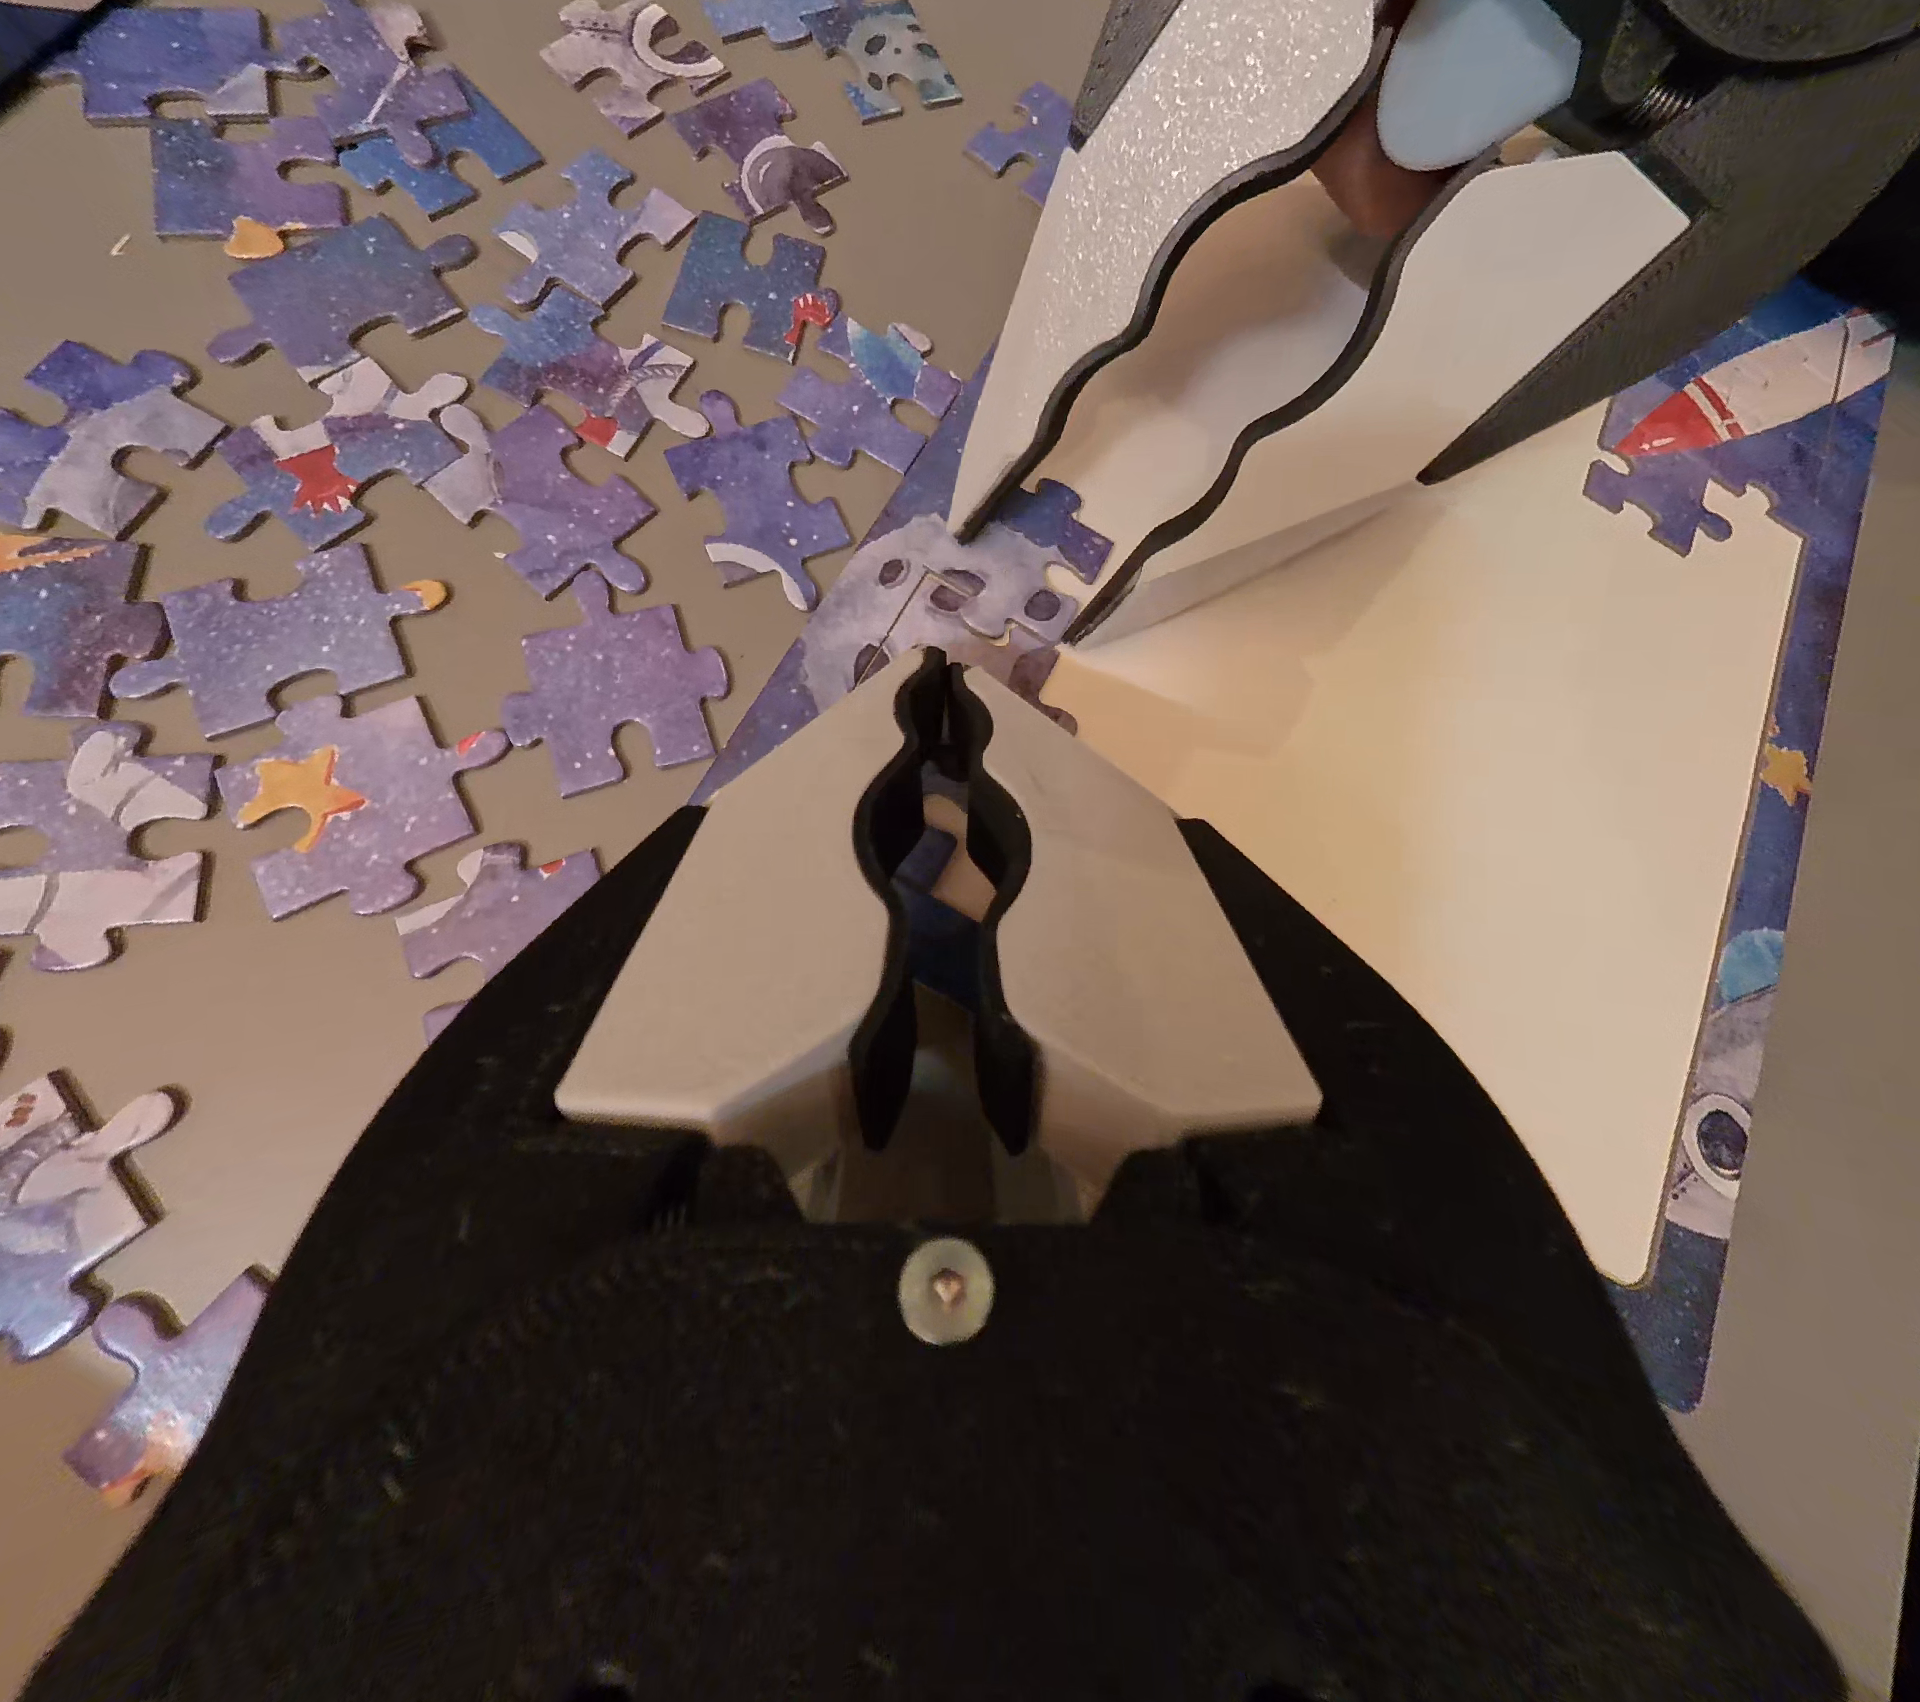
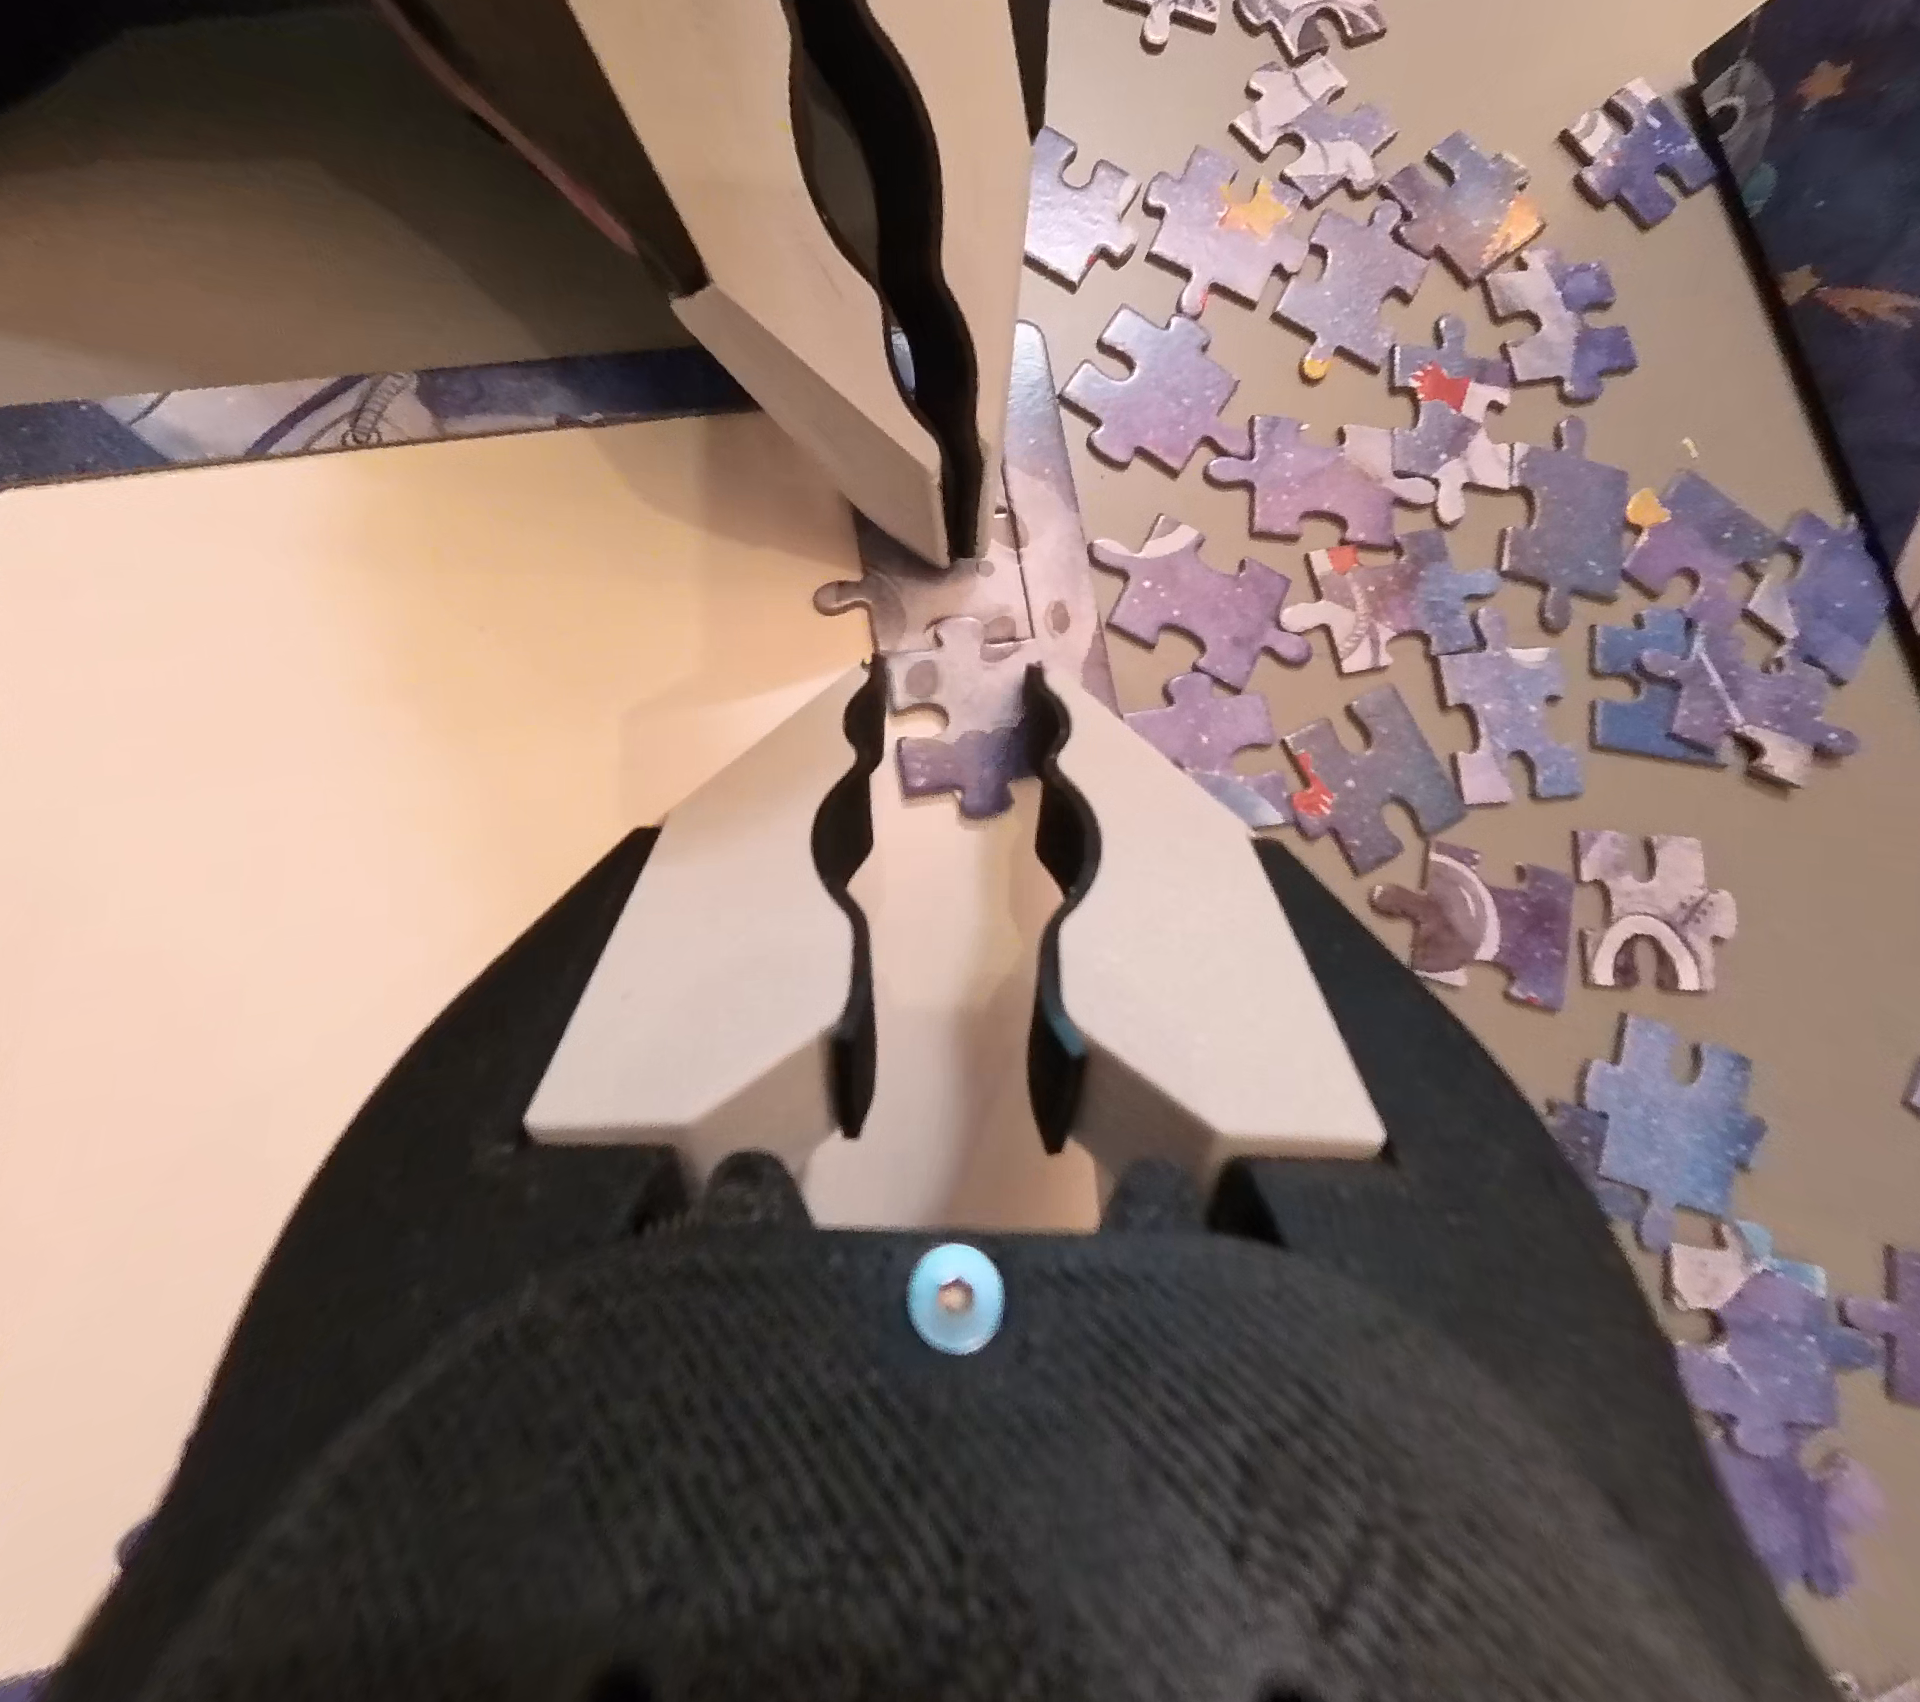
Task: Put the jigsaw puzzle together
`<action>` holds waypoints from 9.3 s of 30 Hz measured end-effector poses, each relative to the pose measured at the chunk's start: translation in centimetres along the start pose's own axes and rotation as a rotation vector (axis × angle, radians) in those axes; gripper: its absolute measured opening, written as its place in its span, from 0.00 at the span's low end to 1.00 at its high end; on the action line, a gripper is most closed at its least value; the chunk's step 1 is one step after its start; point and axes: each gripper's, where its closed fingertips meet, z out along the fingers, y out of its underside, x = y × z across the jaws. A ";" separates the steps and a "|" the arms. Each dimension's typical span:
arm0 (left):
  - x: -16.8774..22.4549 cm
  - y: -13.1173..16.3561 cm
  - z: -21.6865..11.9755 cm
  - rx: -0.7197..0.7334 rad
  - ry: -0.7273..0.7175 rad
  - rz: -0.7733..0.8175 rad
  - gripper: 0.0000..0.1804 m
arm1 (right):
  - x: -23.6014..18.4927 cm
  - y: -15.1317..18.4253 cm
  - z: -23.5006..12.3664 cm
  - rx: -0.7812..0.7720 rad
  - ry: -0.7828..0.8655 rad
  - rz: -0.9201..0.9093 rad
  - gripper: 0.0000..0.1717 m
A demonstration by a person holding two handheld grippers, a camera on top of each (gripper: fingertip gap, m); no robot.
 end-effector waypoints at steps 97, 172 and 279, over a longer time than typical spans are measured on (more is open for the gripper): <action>-4.3 -3.8 -4.6 0.309 -0.218 -0.044 0.00 | 6.3 -1.6 -7.2 0.341 0.208 0.194 0.00; -14.1 -2.3 -16.0 0.611 -0.935 -0.344 0.00 | 14.0 3.9 -21.9 0.803 0.487 0.523 0.02; -13.1 -3.2 -14.5 0.615 -0.830 -0.302 0.00 | 13.9 4.8 -24.1 0.948 0.504 0.592 0.02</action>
